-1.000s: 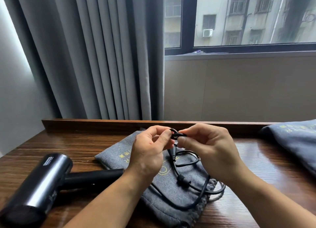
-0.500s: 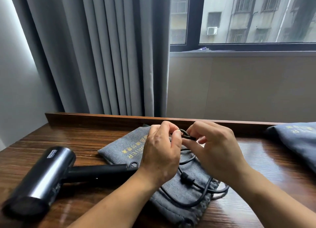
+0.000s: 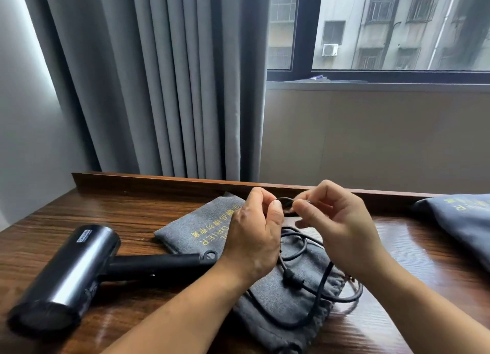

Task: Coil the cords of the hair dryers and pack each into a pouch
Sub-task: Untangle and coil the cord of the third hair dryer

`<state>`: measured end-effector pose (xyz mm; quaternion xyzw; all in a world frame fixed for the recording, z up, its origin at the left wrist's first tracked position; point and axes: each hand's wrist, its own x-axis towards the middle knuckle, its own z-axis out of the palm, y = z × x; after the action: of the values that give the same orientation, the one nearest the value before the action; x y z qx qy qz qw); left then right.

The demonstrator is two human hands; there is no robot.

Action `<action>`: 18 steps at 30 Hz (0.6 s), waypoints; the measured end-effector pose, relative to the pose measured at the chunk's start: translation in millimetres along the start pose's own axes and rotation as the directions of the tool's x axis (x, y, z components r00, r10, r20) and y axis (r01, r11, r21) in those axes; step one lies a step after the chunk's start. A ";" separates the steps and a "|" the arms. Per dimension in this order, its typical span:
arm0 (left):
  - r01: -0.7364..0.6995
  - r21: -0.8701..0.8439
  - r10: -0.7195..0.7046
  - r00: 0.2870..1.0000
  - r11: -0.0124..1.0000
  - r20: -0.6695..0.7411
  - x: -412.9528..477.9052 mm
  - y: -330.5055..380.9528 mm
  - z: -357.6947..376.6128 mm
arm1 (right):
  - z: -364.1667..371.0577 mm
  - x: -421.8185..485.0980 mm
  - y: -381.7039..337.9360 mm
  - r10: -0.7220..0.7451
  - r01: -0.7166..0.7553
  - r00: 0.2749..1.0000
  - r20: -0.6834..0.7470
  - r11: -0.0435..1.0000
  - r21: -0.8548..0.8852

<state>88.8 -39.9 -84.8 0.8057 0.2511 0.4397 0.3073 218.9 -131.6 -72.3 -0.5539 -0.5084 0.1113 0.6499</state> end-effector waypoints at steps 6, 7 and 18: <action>-0.101 0.093 0.100 0.995 0.991 0.009 1.4 -3.2 -3.5 | -9.5 1.2 0.8 -0.485 0.426 0.868 0.108 0.614 -0.664; -0.108 0.107 0.109 0.994 0.988 -0.005 1.7 -3.3 -3.6 | -9.7 1.6 -0.1 -0.506 0.449 0.852 0.132 0.578 -0.681; 0.092 -0.022 -0.092 0.995 0.996 -0.034 7.4 -7.7 -7.7 | -8.1 1.7 4.4 0.036 -0.027 0.999 0.040 0.978 -0.207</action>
<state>84.7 -27.5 -83.0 0.7824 0.2887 0.4415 0.3310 227.9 -133.7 -74.0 -0.6237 -0.5225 0.0804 0.5757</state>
